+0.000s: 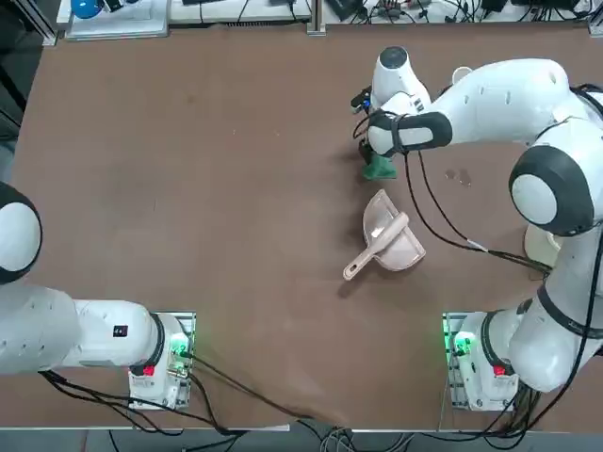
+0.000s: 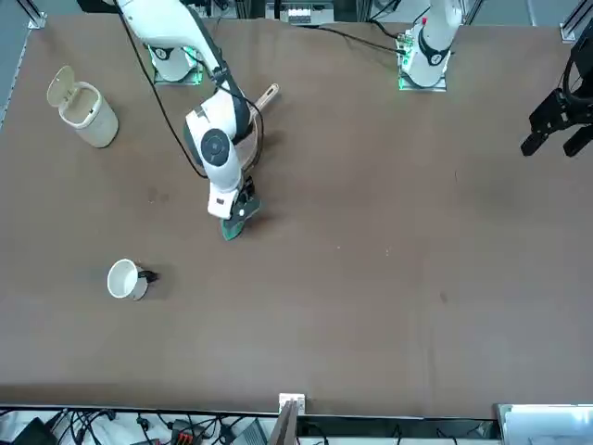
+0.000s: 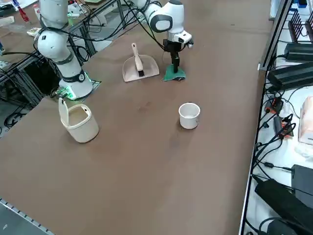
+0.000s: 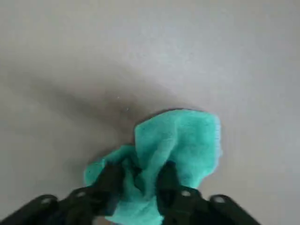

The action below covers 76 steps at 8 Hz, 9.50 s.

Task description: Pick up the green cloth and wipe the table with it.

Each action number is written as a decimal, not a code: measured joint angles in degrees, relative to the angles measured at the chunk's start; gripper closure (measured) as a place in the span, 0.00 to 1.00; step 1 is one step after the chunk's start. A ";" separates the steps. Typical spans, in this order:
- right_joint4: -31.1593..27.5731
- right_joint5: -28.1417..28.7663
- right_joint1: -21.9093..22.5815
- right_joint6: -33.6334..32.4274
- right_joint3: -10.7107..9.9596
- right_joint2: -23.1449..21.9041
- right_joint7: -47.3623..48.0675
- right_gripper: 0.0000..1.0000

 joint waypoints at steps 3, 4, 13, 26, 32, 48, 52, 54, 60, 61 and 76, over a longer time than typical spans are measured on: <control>1.52 0.01 -1.33 -3.10 -1.03 -1.21 0.01 0.95; 2.96 0.01 -3.01 -7.65 -1.21 -2.61 -0.04 0.95; 4.26 -4.92 -24.16 -25.69 -1.65 -10.51 -20.89 0.95; -20.65 6.85 -21.00 2.82 0.73 -12.16 -8.13 0.95; -10.51 11.64 -12.63 -1.43 -0.03 -7.99 -0.15 0.95; -17.36 -27.10 -40.83 2.43 9.66 -7.68 -2.44 0.95; -17.57 -20.38 -40.29 2.79 24.51 -6.48 17.44 0.95; -17.10 -20.02 -39.67 3.22 27.76 -5.46 23.58 0.95; -15.41 -19.50 -45.24 0.20 29.00 -4.13 12.39 0.95; -15.34 -19.88 -48.99 0.01 29.13 -4.13 7.26 0.95; 1.66 -19.48 -36.09 -6.93 31.14 1.06 25.86 0.95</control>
